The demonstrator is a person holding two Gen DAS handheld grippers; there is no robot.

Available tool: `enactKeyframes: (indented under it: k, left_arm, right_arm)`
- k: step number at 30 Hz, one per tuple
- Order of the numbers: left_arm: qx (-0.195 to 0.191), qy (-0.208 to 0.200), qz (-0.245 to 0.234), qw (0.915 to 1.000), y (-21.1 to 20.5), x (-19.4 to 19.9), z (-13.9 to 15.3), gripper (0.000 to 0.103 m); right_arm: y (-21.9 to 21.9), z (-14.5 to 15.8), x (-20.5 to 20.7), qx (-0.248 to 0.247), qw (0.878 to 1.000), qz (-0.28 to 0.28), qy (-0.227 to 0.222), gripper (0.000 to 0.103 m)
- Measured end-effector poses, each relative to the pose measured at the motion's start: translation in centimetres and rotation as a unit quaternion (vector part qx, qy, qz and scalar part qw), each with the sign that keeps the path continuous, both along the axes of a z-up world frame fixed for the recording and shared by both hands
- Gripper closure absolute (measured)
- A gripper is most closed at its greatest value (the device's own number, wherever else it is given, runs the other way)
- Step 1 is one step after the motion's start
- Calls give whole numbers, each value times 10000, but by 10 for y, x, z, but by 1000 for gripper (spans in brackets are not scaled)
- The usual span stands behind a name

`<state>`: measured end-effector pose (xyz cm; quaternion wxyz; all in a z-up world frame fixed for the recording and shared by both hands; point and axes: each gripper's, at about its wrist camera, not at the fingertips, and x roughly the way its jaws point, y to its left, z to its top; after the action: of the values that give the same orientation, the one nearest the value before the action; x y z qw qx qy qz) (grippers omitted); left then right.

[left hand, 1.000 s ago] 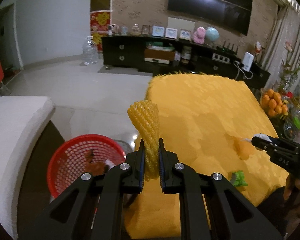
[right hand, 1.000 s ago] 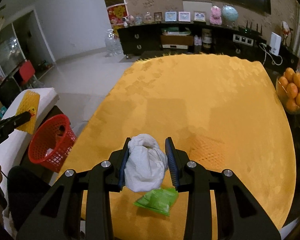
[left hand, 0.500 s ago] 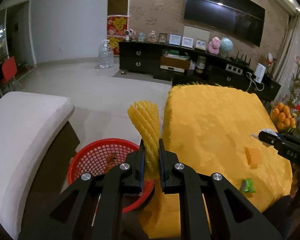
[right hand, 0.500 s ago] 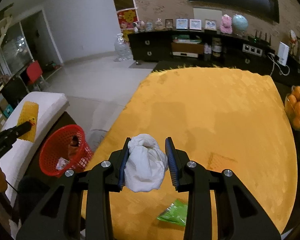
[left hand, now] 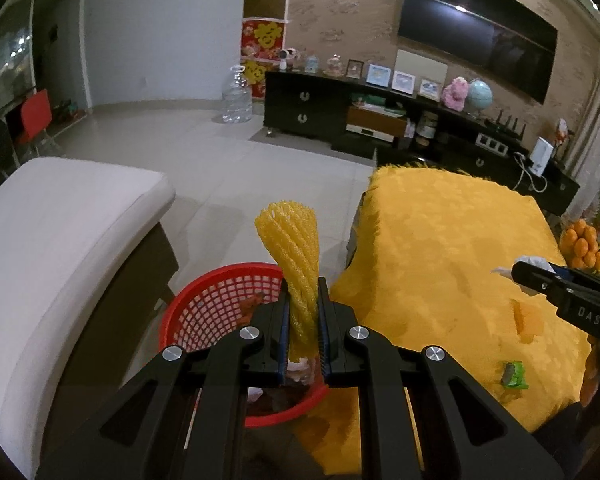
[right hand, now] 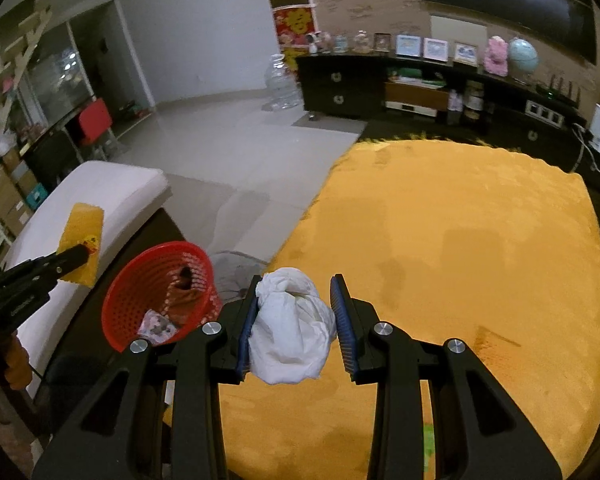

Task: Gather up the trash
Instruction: 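Carry the yellow sleeve and white tissue over the red basket with both grippers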

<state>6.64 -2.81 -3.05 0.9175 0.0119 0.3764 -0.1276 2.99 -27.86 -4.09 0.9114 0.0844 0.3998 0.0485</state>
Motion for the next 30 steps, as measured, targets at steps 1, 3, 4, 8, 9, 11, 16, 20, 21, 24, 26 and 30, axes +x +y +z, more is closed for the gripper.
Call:
enactKeyframes:
  k: [1, 3, 4, 8, 9, 11, 16, 20, 21, 24, 26, 30]
  left_arm:
    - [-4, 9, 21, 10000, 2, 1, -1, 92]
    - [-28, 31, 90, 10000, 8, 2, -2, 92]
    - [-38, 38, 127, 9999, 11, 2, -2, 92]
    - [-83, 98, 261, 9996, 20, 6, -4, 92]
    - [-85, 129, 307, 9994, 23, 8, -6, 92]
    - [-76, 173, 389, 9991, 28, 11, -9, 92]
    - [-120, 307, 567, 9978, 40, 17, -17, 92]
    - [-142, 416, 644, 9970, 48, 23, -24, 92]
    - [-138, 439, 652, 9968, 49, 23, -25, 92]
    - [-56, 594, 645, 9961, 50, 31, -33, 92]
    - [-50, 661, 657, 9956, 53, 36, -36, 92]
    - [-56, 739, 637, 9952, 54, 41, -42, 92]
  right_arm:
    - [4, 0, 2, -1, 10000, 48, 4, 69]
    - [15, 0, 7, 1, 9999, 164, 21, 69]
    - [19, 0, 8, 8, 9998, 208, 29, 69]
    - [39, 1, 18, 29, 9990, 441, 46, 69]
    - [46, 2, 21, 24, 9986, 517, 48, 69]
    - [57, 3, 25, 14, 9980, 633, 49, 69]
    - [84, 3, 36, -15, 9958, 912, 79, 70]
    - [101, -1, 48, 47, 9942, 1064, 167, 70]
    - [104, -3, 50, 72, 9938, 1095, 193, 70]
    - [116, -9, 61, 155, 9924, 1181, 297, 70]
    - [123, -15, 69, 247, 9913, 1227, 404, 70]
    - [134, -24, 85, 402, 9887, 1308, 612, 70]
